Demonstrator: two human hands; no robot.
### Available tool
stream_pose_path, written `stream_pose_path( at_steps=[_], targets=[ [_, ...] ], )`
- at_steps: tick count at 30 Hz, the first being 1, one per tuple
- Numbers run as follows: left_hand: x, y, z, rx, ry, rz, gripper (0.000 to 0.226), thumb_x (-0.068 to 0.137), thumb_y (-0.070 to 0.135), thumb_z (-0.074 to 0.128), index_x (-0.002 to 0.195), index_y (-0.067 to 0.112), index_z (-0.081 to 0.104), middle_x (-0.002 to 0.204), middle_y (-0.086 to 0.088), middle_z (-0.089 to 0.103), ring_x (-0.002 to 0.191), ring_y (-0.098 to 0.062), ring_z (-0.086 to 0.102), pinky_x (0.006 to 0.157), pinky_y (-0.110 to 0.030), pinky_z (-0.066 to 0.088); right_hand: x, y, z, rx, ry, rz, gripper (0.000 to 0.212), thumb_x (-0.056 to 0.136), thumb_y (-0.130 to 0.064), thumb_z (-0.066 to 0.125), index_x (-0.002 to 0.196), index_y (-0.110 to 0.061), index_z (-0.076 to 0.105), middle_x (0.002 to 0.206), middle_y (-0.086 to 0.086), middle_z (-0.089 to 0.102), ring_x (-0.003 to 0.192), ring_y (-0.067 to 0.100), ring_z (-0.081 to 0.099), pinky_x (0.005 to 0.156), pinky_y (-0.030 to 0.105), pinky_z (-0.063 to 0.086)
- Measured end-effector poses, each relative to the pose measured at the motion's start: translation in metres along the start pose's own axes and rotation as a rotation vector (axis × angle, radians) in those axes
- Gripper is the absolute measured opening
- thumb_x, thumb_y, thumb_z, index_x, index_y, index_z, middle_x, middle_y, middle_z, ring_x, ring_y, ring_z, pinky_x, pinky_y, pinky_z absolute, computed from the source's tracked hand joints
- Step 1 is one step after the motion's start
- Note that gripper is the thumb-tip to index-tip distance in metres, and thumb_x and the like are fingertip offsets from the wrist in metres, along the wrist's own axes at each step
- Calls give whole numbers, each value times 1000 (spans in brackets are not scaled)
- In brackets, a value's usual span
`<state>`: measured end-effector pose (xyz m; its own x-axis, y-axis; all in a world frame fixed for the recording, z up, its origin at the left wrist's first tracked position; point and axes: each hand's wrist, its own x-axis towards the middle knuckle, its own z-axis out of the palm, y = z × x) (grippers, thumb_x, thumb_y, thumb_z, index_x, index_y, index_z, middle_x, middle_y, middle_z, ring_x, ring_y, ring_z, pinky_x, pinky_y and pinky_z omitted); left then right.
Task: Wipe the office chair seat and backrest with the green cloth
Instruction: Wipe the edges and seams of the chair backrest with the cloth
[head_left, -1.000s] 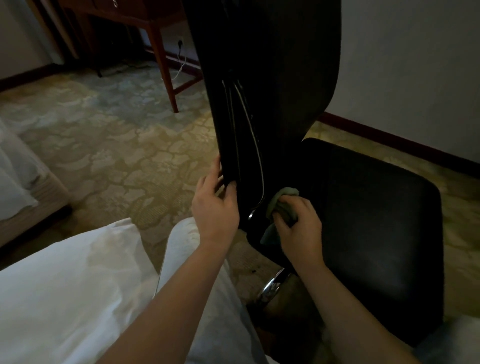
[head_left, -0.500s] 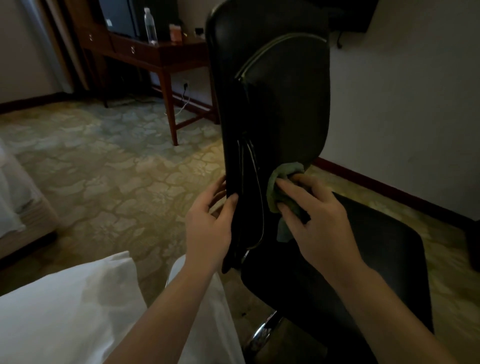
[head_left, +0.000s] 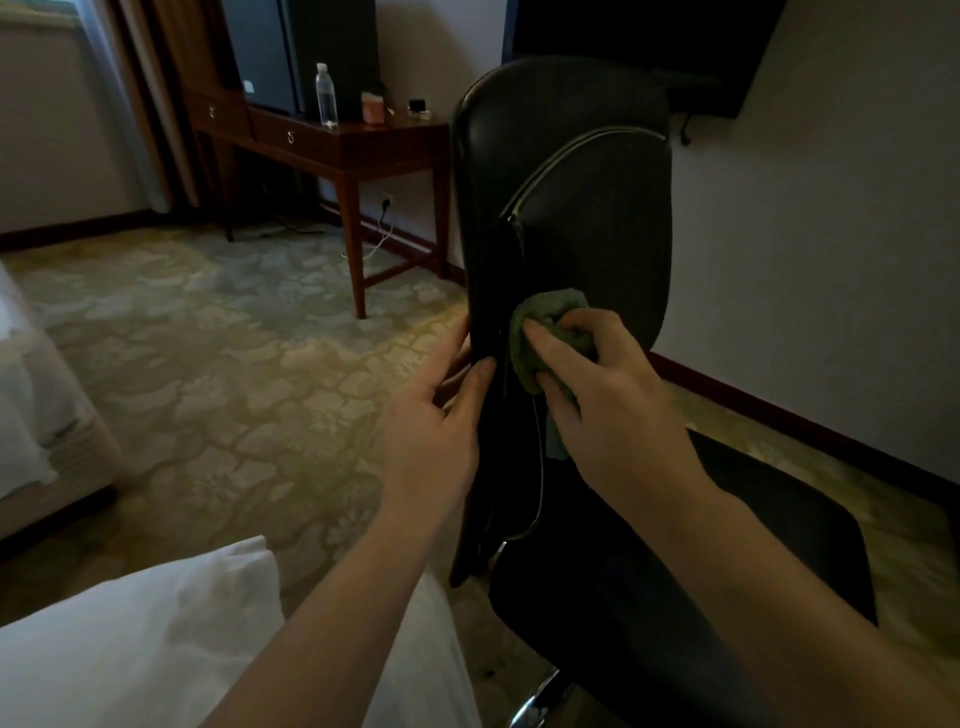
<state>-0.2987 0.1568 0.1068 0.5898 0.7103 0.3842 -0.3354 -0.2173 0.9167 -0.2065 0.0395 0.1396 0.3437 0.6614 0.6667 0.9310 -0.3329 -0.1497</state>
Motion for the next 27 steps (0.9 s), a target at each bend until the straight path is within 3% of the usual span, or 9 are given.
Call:
stream_pose_path(
  at_steps=[9, 13, 17, 27],
  targets=[
    [-2, -3, 1, 6, 51, 24, 43, 100, 10, 60, 140, 24, 58, 124, 11, 72, 115, -1, 66, 94, -19, 54, -31, 0, 31, -57, -11, 63, 49, 90, -7, 61, 138, -13, 51, 131, 18, 45, 107, 31, 55, 87, 39, 56],
    [-2, -1, 1, 3, 56, 12, 42, 99, 9, 61, 138, 25, 58, 122, 9, 72, 113, 1, 66, 90, -15, 54, -53, 9, 41, 90, -26, 159, 34, 98, -18, 51, 130, -28, 56, 131, 11, 48, 114, 23, 50, 91, 28, 47],
    [-3, -1, 2, 10, 54, 14, 44, 98, 8, 62, 136, 30, 57, 120, 13, 72, 113, 4, 65, 93, -17, 53, -46, 3, 27, -21, 23, 75, 43, 90, -5, 64, 133, -6, 58, 128, 22, 52, 108, 31, 58, 87, 36, 56],
    [-16, -18, -4, 47, -27, -24, 61, 99, 0, 59, 144, 38, 48, 132, 20, 65, 123, 2, 59, 99, -26, 54, -9, -7, 20, -38, 58, 80, 42, 92, -11, 60, 134, -8, 58, 130, 19, 52, 111, 30, 56, 89, 37, 55]
  ],
)
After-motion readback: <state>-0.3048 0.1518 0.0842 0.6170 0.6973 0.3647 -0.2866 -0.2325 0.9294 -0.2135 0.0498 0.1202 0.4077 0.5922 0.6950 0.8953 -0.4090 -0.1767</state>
